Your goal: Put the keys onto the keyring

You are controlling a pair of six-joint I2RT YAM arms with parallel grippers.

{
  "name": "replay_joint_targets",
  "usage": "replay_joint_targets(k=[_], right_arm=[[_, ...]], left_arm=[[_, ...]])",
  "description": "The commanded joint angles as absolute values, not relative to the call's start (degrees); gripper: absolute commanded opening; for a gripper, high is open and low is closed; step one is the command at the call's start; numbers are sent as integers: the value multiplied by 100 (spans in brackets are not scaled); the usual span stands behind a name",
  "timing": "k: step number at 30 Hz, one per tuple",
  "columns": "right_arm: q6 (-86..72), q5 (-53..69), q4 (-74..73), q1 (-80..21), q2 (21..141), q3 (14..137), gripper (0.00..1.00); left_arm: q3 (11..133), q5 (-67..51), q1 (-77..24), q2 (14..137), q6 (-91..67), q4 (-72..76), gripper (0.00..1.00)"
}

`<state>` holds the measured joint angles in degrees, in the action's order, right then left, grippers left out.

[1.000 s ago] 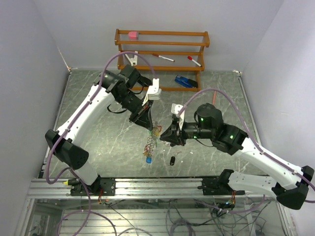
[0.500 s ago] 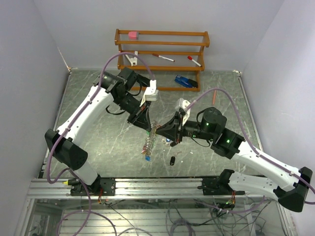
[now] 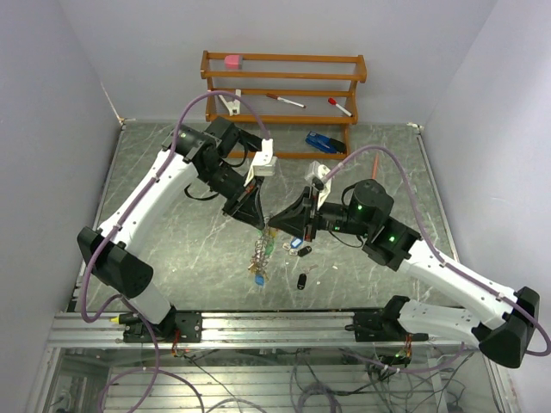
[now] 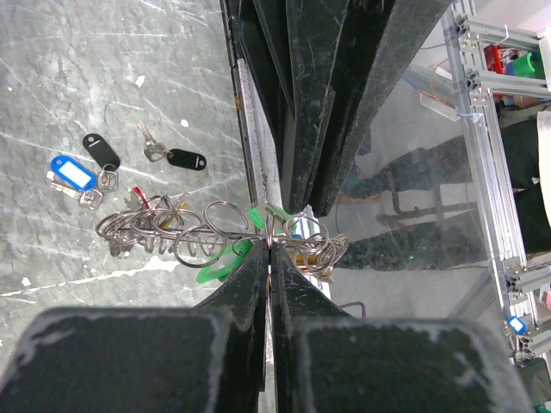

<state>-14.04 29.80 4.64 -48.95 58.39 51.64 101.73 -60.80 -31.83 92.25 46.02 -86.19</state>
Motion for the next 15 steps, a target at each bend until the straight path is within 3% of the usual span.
replay_joint_targets(k=[1,15], right_arm=[[-1597,3203,813,-4877,5910,5229,7],[-1801,3367,955,-4871,5963,5069,4]], left_arm=[[10391,-6327,-3163,9061,4638,-8570,7],[10602,-6390,-3164,9074,4555,-8578,7]])
